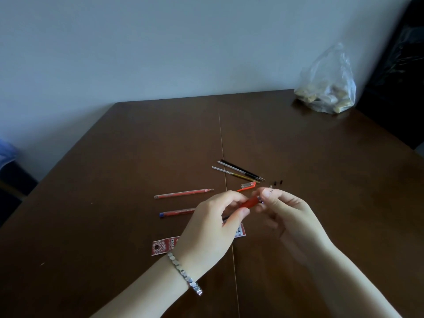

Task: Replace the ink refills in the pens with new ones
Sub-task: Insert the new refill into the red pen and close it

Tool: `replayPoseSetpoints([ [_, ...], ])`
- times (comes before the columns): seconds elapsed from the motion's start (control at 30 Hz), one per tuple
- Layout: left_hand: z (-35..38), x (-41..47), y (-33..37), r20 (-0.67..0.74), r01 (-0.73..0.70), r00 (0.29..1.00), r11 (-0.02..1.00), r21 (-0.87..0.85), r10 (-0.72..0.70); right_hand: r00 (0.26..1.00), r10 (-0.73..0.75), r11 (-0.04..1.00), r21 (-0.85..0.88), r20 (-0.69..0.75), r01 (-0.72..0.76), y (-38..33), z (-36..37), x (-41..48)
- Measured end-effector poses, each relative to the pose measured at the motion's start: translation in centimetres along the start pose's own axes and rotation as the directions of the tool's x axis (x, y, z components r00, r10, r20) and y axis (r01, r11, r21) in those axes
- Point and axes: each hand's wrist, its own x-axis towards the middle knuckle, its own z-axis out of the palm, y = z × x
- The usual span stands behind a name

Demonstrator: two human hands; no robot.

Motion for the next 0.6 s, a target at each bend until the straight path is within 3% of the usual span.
replayPoseSetpoints([
  [0.17,0.07,0.18,0.07,-0.003,-0.017,1.0,0.999,-0.03,0.017,0.998,0.032,0.993,0.108,0.06,-0.039,0.13,0.08,-0.16],
  [0.3,-0.02,0.26,0.03,-0.002,-0.024,1.0,1.0,-0.008,0.024,1.0,0.001,0.999,0.05,0.001,-0.001,0.34,-0.01,-0.07],
  [0.43,0.12,0.25,0.12,-0.004,-0.023,1.0,0.999,-0.036,0.023,0.999,0.007,0.984,0.175,0.049,-0.015,0.52,-0.02,0.04],
  [0.6,0.27,0.18,-0.2,-0.011,0.006,1.0,1.0,-0.015,-0.006,1.0,-0.023,0.997,0.079,-0.021,0.025,0.68,-0.1,0.26],
])
